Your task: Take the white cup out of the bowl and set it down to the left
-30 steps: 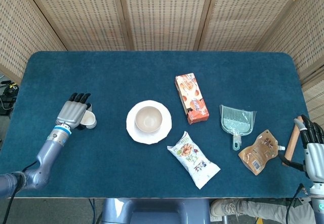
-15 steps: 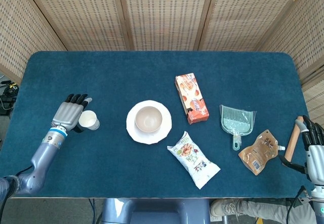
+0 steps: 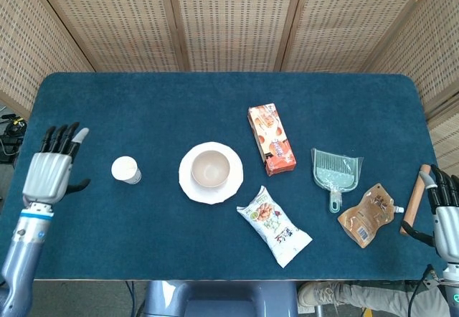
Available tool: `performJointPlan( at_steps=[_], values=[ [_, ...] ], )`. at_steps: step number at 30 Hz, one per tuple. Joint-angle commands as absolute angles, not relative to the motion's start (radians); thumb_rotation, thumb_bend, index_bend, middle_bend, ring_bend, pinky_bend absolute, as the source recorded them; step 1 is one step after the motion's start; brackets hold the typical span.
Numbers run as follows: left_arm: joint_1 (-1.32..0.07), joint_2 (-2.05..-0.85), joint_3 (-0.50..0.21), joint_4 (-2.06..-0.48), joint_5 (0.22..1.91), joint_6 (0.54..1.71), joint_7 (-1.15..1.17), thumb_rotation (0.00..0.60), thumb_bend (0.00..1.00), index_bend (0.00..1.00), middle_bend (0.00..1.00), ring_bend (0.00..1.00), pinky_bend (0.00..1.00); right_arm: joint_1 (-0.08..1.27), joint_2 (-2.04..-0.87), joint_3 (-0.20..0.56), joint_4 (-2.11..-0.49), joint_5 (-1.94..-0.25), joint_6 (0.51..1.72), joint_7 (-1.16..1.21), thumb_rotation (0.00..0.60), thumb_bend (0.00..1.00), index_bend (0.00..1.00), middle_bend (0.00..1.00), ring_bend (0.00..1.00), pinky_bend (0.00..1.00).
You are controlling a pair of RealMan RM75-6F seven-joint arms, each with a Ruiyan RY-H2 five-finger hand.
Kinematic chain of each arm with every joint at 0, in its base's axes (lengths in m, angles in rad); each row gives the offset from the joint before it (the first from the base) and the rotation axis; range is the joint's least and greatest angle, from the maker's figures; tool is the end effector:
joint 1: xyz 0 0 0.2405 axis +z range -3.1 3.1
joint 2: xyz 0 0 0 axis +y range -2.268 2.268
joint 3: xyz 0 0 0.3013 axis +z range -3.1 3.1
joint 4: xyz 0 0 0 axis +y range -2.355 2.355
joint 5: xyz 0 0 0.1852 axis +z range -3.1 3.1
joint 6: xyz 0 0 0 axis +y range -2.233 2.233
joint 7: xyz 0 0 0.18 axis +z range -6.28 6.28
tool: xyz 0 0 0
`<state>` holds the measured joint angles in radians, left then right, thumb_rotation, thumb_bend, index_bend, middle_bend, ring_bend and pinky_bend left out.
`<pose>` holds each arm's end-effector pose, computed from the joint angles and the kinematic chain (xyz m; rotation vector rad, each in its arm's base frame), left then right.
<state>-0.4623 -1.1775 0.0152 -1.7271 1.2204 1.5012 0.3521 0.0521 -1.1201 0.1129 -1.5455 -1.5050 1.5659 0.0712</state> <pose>-0.2713 0.3201 0.1759 -1.4766 -0.7057 -0.8490 -0.3468 -0.2177 0.2310 1.2844 -0.8145 0.9835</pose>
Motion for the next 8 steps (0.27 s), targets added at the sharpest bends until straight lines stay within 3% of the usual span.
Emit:
performJointPlan(
  at_steps=[1, 8],
  values=[
    [-0.345, -1.204, 0.079, -1.705, 1.285, 1.595, 0.348, 0.600, 0.13, 0.00, 0.00, 0.00, 0.00, 0.060, -1.117, 0.105, -1.553, -1.501, 1.542, 0.060, 0.600, 0.13, 0.06, 0.00, 0.00, 0.00],
    [-0.220, -1.234, 0.123, -1.607, 1.354, 1.666, 0.267, 0.600, 0.12, 0.00, 0.00, 0.00, 0.00, 0.086, -1.115, 0.078, -1.551, -1.502, 1.462, 0.029, 0.600, 0.13, 0.03, 0.00, 0.00, 0.00]
  ],
)
